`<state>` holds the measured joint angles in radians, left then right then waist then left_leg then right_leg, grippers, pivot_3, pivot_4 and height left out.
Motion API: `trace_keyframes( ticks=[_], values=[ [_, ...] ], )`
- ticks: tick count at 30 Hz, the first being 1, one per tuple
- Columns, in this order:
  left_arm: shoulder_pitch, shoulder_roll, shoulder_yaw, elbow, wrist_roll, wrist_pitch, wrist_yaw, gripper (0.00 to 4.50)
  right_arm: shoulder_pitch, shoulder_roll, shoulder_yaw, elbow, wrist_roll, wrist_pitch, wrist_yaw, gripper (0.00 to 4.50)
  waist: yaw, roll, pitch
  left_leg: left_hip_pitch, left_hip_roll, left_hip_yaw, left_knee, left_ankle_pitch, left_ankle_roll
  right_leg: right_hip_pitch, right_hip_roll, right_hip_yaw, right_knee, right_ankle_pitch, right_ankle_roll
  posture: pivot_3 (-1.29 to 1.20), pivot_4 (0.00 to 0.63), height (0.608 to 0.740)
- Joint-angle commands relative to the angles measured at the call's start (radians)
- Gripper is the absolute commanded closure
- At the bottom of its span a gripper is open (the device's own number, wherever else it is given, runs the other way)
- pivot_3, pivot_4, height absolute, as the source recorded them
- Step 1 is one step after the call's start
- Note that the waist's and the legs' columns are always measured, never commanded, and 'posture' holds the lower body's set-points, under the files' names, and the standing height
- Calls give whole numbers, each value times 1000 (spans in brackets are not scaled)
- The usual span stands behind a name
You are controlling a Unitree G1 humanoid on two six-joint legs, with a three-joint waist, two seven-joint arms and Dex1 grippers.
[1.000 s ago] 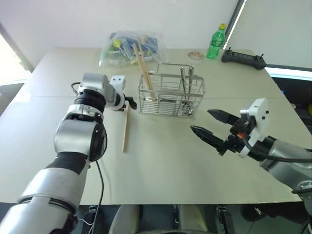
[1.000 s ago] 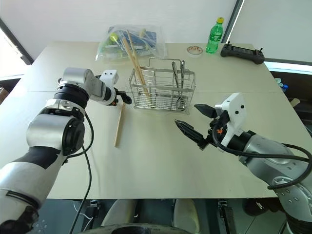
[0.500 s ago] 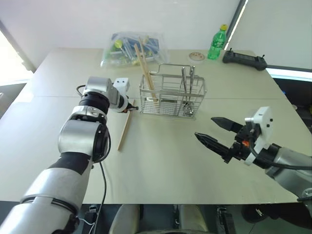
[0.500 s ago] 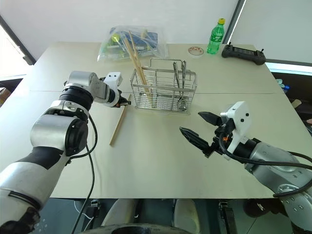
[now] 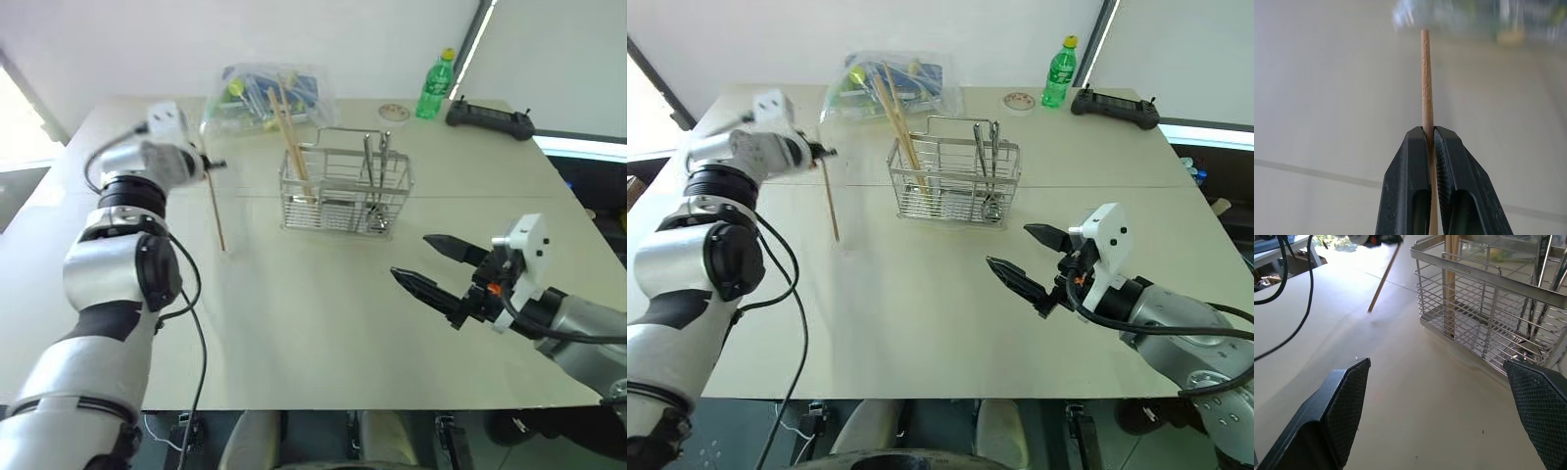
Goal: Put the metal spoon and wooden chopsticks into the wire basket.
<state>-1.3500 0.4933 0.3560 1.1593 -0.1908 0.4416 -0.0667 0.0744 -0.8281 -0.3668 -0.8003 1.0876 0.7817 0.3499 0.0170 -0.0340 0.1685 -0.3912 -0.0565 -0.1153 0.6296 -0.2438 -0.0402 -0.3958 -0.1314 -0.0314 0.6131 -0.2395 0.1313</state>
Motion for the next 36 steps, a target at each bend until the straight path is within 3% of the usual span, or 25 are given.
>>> trace_keyframes(
  ticks=[1,4,12,20,27,31,36],
  values=[
    [-70,11,74,-207,-110,-263,-144,4430,-14,-16,-23,-33,38,3,-17,0,4,-1,0,0,0,0,0,0,0,0,-2,0,0,0,0,0,150,690],
    [-53,-34,63,-373,-161,-308,-220,4430,-14,-17,-22,-34,58,9,-35,0,21,-2,0,-2,-1,1,1,0,0,0,-3,0,-2,0,1,0,150,690],
    [21,-181,-22,-767,-303,-127,-289,4430,-25,-29,-23,-33,100,14,-74,0,20,0,-1,1,-1,1,2,0,1,4,-1,0,-1,0,1,0,150,690],
    [162,-268,-188,-846,-245,-144,-392,4430,-27,-18,-26,-43,108,-2,-118,0,21,1,-1,2,0,0,3,0,1,4,3,0,-1,0,0,0,150,690],
    [265,-320,-249,-838,-218,-157,-434,4430,-21,-12,-30,-54,101,-15,-154,0,22,1,-1,1,0,0,3,0,1,3,3,1,-2,0,0,0,150,690],
    [313,-340,-255,-882,-236,-101,-427,2958,-17,-20,-45,-54,102,-18,-160,0,22,1,-1,1,0,0,3,0,1,4,3,1,-2,0,0,0,150,690],
    [319,-323,-241,-948,-263,-33,-424,253,-26,-33,-57,-30,96,-16,-143,0,22,1,-1,1,0,0,3,0,1,3,3,1,-2,0,0,0,150,690]
  ],
)
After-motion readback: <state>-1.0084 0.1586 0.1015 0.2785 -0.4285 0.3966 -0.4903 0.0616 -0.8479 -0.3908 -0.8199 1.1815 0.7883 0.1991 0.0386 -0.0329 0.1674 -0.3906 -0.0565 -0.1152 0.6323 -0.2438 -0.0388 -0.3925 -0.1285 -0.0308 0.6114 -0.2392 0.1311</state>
